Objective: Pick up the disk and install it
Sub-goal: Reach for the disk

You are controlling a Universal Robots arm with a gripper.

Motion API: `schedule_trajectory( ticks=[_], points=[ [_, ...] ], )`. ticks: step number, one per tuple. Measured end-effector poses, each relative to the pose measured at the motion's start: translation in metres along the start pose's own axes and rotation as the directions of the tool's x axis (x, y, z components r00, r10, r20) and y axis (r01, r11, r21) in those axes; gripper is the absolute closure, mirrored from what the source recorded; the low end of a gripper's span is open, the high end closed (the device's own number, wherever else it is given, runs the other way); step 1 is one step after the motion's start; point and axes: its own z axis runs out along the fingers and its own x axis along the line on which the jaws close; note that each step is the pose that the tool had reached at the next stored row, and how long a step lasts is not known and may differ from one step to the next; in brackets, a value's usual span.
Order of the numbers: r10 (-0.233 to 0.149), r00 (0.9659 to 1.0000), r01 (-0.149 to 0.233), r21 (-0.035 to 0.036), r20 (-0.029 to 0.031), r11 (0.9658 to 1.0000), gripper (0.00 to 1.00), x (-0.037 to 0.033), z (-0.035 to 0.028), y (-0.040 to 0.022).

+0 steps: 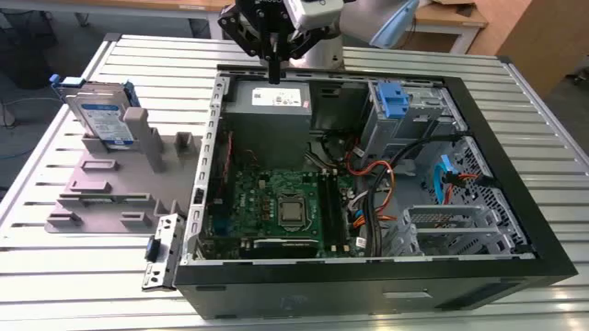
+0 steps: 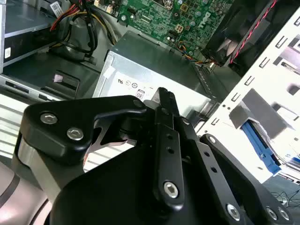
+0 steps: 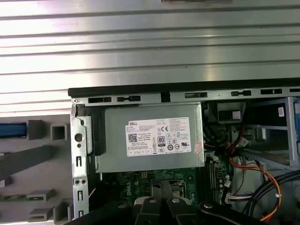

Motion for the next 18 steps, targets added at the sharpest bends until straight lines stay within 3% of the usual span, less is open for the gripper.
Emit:
schedule_trajectory(
  ticks=[10, 18],
  points=[
    [0.0, 1.0, 0.0, 0.0, 0.0, 1.0, 0.89, 0.0005, 0.0, 0.0],
    [0.0, 1.0, 0.0, 0.0, 0.0, 1.0, 0.89, 0.009, 0.0004, -0.0007]
  ],
)
